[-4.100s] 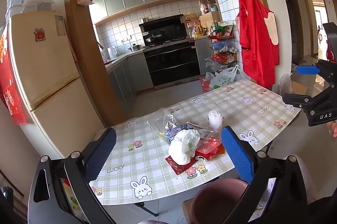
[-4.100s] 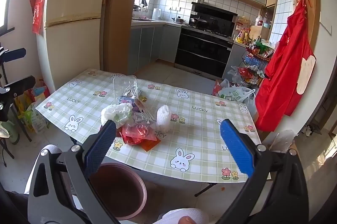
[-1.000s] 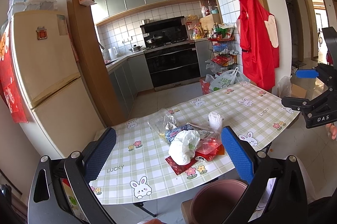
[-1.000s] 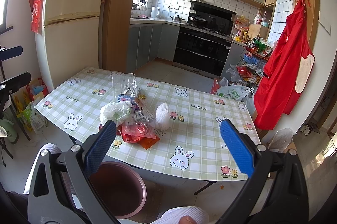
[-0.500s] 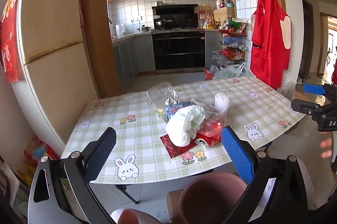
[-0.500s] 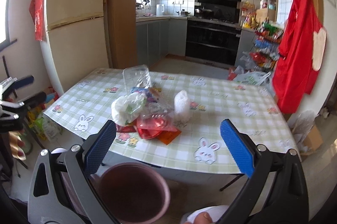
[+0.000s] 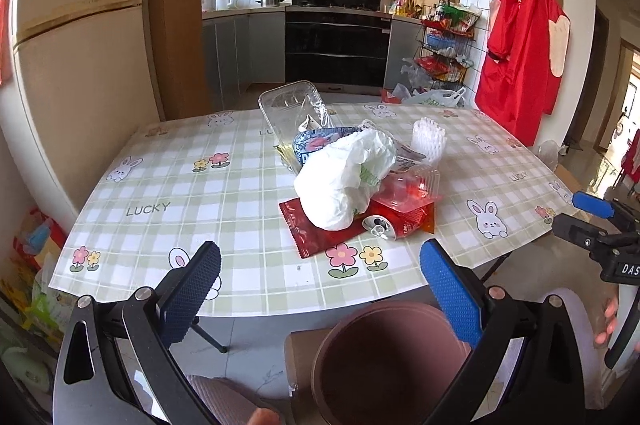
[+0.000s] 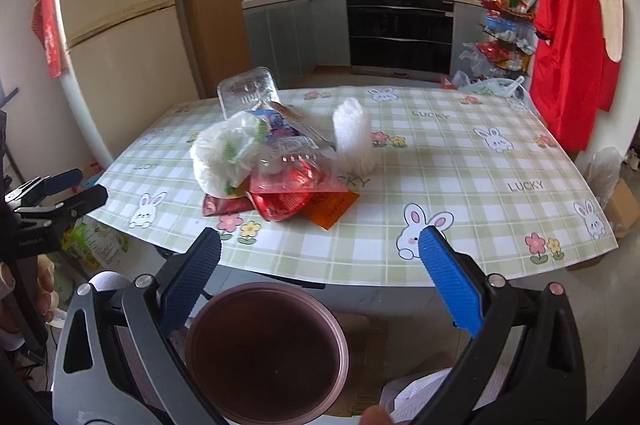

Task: Collect trash
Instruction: 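Reach the left gripper to the white plastic bag and grasp it, then lift the white bag with the left gripper while the right gripper grasps the white foam net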

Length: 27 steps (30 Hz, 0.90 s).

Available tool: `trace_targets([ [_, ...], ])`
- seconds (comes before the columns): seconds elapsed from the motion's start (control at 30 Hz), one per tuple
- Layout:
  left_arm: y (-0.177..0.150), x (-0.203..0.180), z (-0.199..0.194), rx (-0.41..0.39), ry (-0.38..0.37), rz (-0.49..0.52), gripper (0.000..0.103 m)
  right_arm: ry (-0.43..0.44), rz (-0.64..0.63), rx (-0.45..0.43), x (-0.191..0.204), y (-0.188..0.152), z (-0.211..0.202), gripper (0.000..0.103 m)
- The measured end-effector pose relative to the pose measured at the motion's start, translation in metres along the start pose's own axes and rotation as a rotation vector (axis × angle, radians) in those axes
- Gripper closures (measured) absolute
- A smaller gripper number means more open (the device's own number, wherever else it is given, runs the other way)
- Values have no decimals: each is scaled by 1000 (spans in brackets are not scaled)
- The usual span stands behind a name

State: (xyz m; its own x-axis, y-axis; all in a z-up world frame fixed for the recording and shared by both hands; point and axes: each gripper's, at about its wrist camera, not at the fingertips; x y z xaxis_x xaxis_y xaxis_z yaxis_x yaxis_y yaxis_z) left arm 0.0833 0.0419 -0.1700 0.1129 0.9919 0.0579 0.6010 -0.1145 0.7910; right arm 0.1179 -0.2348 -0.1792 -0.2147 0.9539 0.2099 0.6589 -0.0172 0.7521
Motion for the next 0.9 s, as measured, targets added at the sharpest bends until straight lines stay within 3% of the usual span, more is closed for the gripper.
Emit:
trace_targets([
  [0.23,21,9,47,19,-32,-18,5,15,75,15,-24,-3,24,6],
  [0.4,41,9,106,66,-107,-28,5,22,86,34,-31,-3,38,6],
  [0.5,46,9,137,83,-115,-38,5,27,87,41,-34,-3,45,6],
  [0.67,41,27,179,158,-186,-238,6,29,82,50,-37,-4,51,6],
  [0.7,39,29,182,163,-194,-253,11,31,84,51,-38,-4,51,6],
  [0.73,37,30,183,163,-200,-257,27,33,85,52,-38,-4,52,6],
  [0.77,35,30,185,169,-208,-259,37,39,87,52,-39,-4,52,6],
  [0.8,32,31,185,179,-209,-268,57,47,90,51,-40,-4,52,6],
  [0.9,31,38,173,150,-218,-286,72,50,91,51,-39,-5,54,6],
])
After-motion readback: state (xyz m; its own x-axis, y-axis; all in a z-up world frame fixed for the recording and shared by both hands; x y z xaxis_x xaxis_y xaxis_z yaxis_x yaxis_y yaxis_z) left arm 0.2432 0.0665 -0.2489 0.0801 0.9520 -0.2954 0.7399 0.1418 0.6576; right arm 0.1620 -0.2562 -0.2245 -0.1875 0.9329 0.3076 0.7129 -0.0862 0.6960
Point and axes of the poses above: each gripper's, at about its wrist camera, not at the fingertips, and z roughly the way its jaws point, x to its left, y to its top, and after that the axes turned 7 degrees about z, right-handed
